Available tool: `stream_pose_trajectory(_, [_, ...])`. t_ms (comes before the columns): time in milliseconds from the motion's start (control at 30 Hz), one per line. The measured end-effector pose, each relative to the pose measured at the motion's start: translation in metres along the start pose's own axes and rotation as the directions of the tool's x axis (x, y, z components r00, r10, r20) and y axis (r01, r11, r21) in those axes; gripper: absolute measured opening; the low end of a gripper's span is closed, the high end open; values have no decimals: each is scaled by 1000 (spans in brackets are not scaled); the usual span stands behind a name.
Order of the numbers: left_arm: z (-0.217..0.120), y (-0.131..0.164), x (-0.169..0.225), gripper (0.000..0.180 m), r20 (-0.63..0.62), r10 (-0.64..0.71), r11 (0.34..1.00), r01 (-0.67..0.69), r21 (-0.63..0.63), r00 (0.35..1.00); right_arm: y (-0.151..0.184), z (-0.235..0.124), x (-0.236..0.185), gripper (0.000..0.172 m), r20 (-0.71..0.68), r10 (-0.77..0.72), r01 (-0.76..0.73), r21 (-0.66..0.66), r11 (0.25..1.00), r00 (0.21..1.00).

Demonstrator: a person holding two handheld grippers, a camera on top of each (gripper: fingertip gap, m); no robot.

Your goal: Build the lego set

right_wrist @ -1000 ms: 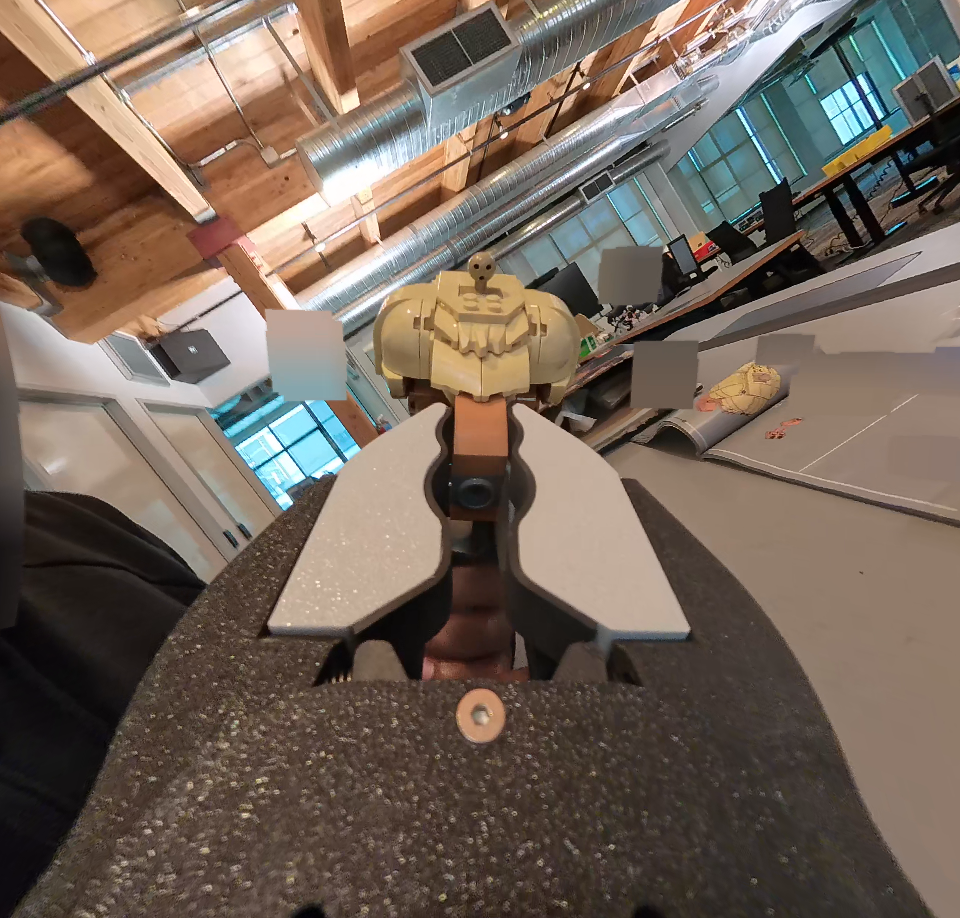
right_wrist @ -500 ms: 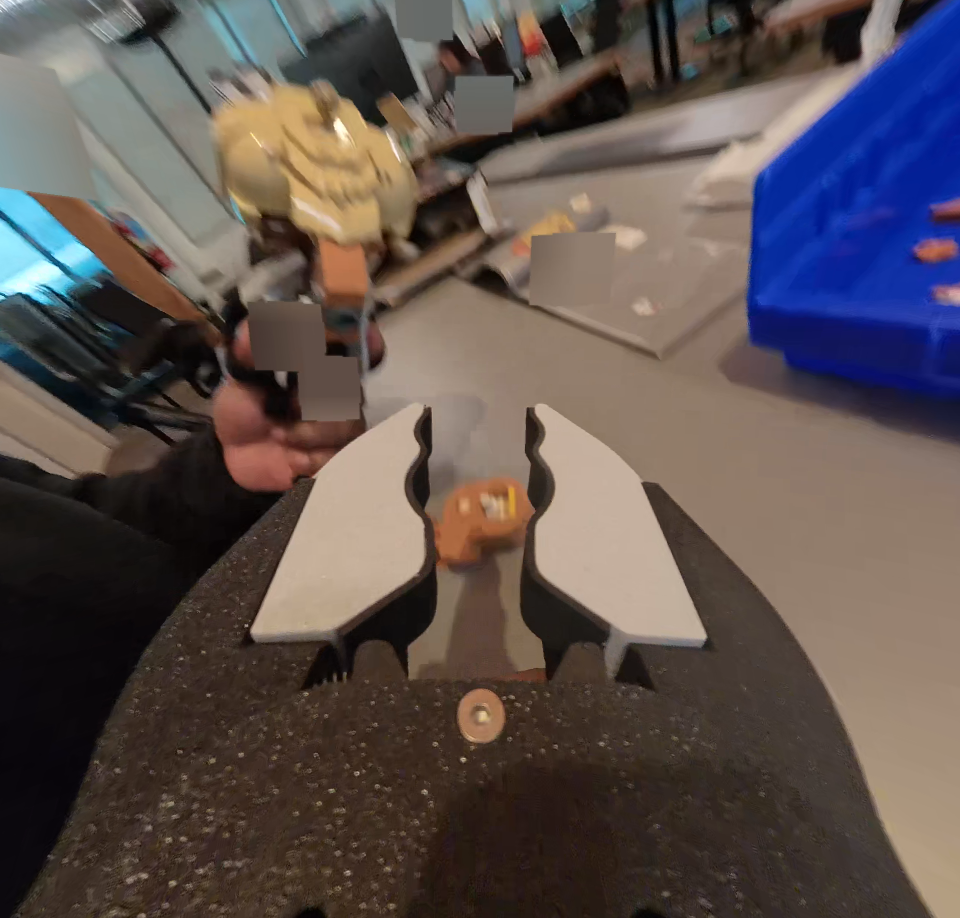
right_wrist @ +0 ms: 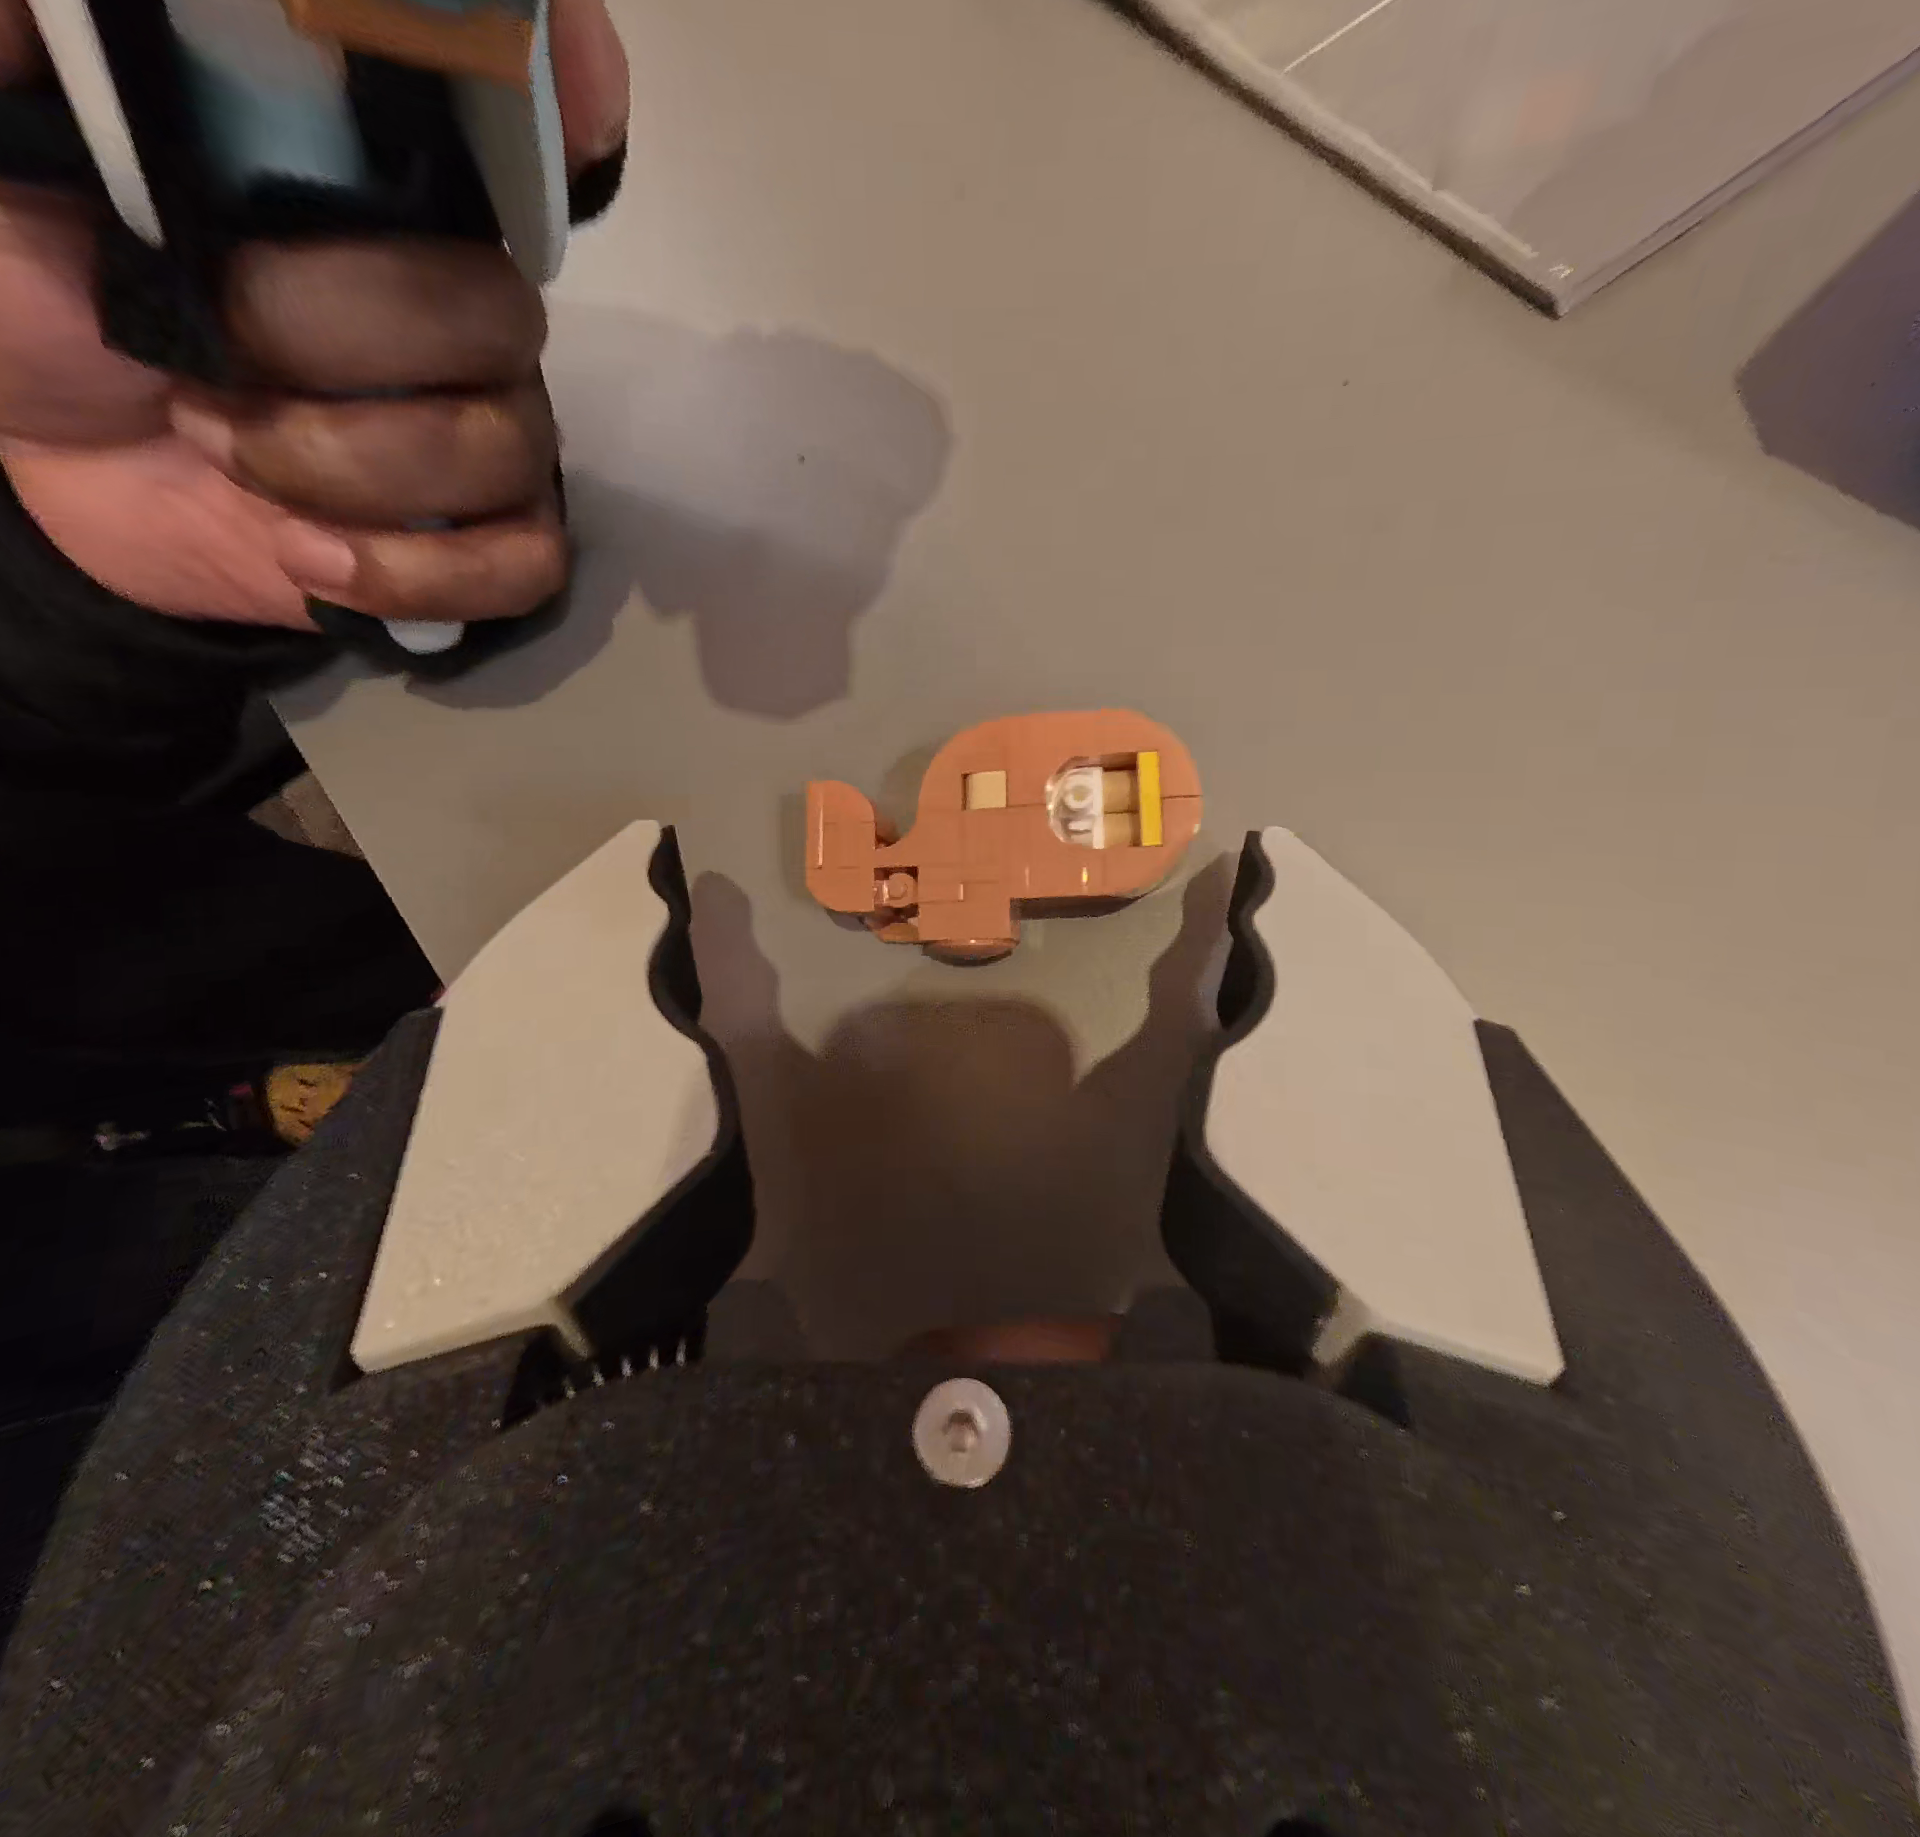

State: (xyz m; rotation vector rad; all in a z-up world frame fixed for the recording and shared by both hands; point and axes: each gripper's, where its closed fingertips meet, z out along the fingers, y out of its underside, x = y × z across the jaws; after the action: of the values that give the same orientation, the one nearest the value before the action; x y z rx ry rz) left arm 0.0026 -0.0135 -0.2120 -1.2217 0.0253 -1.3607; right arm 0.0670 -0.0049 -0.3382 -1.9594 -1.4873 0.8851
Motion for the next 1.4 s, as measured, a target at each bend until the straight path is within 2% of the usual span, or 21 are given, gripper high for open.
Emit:
stream_pose_trajectory(67, [-3, 0, 0, 16, 2, -14, 1000, 14, -3, 1000, 4, 5, -1, 99, -27, -37, 36, -40, 999, 999])
stream_pose_trajectory(133, [-4, 0, 0, 16, 2, -32, 999, 32, 0, 999, 7, 9, 0, 92, -56, -71, 66, -73, 995, 996])
stream_pose_trajectory(200, [-6, -1, -2, 16, 7, -54, 999, 54, 2, 998, 7, 11, 3, 77, -92, -96, 88, -87, 992, 991])
stream_pose_trajectory(333, [-7, 1, -7, 16, 33, -105, 994, 106, -8, 994, 2, 14, 4, 76, -129, -159, 151, -69, 986, 979])
stream_pose_trajectory(600, [-12, 4, -13, 16, 60, -224, 975, 224, 2, 973, -27, 12, -5, 76, -213, -309, 332, 77, 940, 927])
stream_pose_trajectory(767, [-13, 1, -14, 16, -28, -386, 920, 387, 61, 922, -67, 1, -20, 76, -282, -399, 465, 230, 855, 873])
stream_pose_trajectory(833, [-13, 0, -16, 16, -44, -417, 904, 420, 84, 908, -77, 0, -23, 76, -299, -425, 499, 241, 832, 854])
stream_pose_trajectory(1100, [-6, 8, -24, 16, 85, -333, 943, 330, 43, 939, -89, 6, -25, 76, -344, -464, 558, 256, 790, 816])
stream_pose_trajectory(1400, [-3, 11, -27, 16, 136, -302, 953, 298, 49, 944, -86, 5, -20, 76, -378, -458, 574, 295, 764, 804])
